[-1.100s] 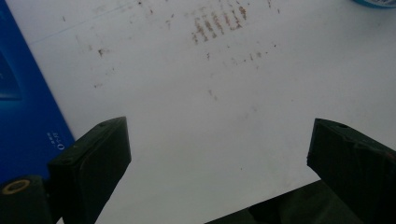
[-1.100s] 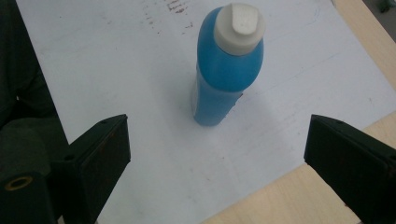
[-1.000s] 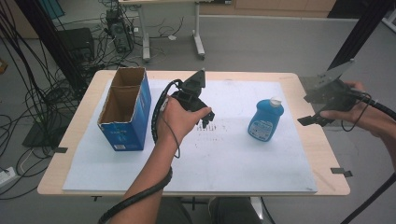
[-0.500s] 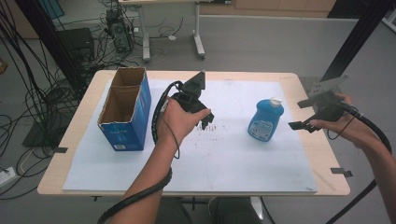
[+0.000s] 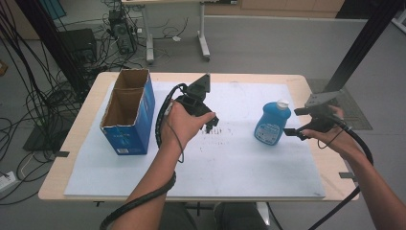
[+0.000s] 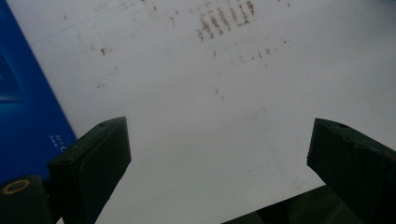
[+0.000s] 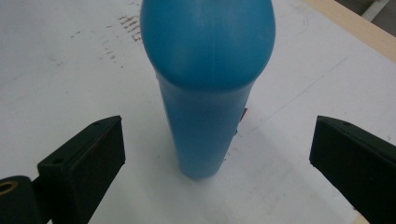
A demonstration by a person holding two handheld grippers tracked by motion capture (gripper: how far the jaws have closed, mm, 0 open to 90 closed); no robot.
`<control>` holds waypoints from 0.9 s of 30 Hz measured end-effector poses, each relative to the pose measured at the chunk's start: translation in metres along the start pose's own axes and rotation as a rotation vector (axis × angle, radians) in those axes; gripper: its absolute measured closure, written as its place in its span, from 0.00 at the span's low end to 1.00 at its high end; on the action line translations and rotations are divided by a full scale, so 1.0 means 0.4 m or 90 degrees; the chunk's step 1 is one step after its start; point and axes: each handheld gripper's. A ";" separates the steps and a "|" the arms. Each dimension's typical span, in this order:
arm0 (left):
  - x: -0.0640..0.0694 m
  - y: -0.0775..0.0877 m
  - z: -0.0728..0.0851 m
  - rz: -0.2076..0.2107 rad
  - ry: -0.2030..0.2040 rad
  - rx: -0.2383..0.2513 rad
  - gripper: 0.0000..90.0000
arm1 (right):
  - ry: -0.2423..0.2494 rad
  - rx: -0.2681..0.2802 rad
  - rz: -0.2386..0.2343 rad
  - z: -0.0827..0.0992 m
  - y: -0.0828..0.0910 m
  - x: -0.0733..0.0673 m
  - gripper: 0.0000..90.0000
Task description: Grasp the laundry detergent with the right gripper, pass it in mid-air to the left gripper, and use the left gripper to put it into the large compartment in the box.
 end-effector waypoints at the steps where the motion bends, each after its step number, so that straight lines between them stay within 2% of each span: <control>1: 0.000 -0.001 0.000 0.001 -0.002 -0.001 0.07 | -0.002 0.004 0.001 0.005 -0.009 0.000 0.03; 11: -0.003 -0.012 0.002 -0.002 -0.002 -0.009 0.07 | -0.022 0.059 -0.002 0.041 -0.069 -0.004 0.03; 19: -0.003 -0.018 0.003 -0.004 -0.003 -0.012 0.07 | -0.030 0.097 -0.002 0.052 -0.107 -0.016 0.02; 27: -0.003 -0.019 0.006 -0.007 -0.007 -0.016 0.07 | -0.037 0.120 0.005 0.068 -0.134 -0.019 0.02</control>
Point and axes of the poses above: each handheld gripper's, and its own axes: y roughly backward along the jaws, z roughly out of its underside, x roughly to its right, and after that the axes turned 2 degrees about -y, right-handed
